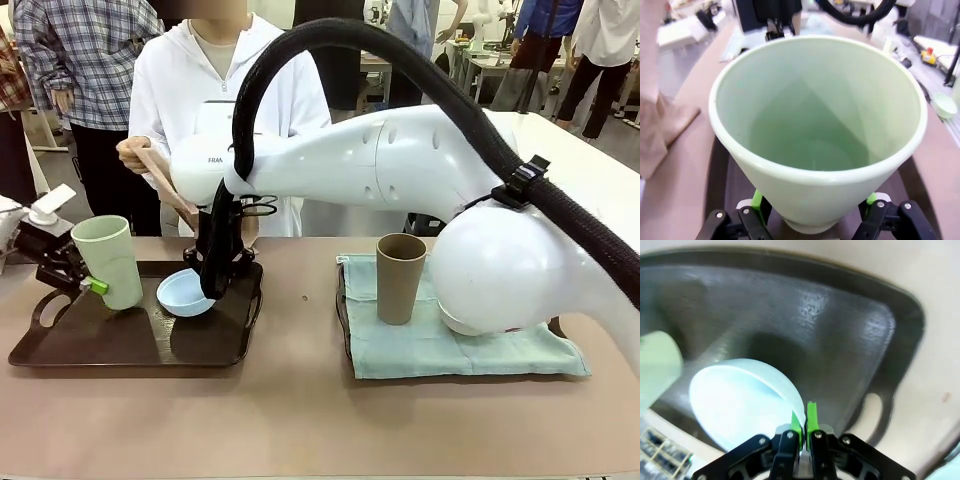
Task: Set up a tray with a mat and arrange the tableware.
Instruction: Pick up the Picnic Bowl and Reusable plastic cup from the Handle tray in front of the human's position and hold them in the air.
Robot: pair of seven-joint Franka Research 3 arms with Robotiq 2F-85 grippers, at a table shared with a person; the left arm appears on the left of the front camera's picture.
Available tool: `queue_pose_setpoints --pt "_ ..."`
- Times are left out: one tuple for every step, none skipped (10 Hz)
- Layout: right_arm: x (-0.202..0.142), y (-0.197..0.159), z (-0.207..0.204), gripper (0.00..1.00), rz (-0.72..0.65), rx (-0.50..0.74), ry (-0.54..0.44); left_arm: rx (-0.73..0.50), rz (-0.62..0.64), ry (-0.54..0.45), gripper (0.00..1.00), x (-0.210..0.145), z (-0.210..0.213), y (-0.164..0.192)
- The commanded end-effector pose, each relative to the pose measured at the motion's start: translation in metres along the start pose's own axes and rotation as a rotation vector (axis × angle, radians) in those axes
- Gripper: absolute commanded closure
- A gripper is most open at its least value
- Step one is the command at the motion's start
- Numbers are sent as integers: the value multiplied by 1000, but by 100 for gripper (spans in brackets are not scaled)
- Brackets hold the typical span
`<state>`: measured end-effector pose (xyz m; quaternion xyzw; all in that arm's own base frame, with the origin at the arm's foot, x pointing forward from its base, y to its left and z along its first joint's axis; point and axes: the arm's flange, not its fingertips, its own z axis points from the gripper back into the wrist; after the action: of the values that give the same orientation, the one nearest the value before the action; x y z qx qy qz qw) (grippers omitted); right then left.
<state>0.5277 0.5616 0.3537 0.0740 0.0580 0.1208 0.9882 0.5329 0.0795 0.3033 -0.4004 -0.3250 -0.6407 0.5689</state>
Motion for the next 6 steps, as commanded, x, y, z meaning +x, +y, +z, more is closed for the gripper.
queue_pose_setpoints --pt "-38 -2 34 100 24 18 10 8 -60 -16 100 38 39 -40" --pt "-58 0 52 100 26 6 -19 28 -84 -14 100 58 51 -53" --pt "-74 2 68 100 20 3 -40 31 -115 -15 100 77 59 -64" --pt "-89 6 84 100 9 -7 -60 41 -132 5 100 92 66 -74" --pt "-105 11 100 100 -7 -17 -68 48 -135 33 100 107 71 -86" --pt "-117 14 113 100 -21 -27 -85 44 -142 49 100 118 75 -95"
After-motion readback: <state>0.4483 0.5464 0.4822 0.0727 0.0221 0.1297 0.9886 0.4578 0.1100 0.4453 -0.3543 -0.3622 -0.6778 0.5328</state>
